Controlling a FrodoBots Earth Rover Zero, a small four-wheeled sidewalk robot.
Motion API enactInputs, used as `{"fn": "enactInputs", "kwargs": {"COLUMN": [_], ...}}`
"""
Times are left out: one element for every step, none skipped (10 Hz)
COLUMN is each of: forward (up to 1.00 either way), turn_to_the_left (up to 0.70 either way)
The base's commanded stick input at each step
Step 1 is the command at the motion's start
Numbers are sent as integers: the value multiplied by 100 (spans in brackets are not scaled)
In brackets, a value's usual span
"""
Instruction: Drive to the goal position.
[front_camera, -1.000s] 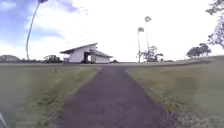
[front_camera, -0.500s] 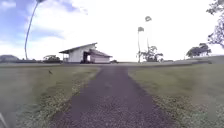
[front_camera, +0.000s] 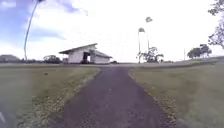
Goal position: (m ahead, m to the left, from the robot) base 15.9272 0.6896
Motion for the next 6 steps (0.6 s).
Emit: {"fn": "enactInputs", "kwargs": {"forward": [70, 70, 70, 70, 70, 70], "turn_to_the_left": [0, 0, 0, 0, 0, 0]}}
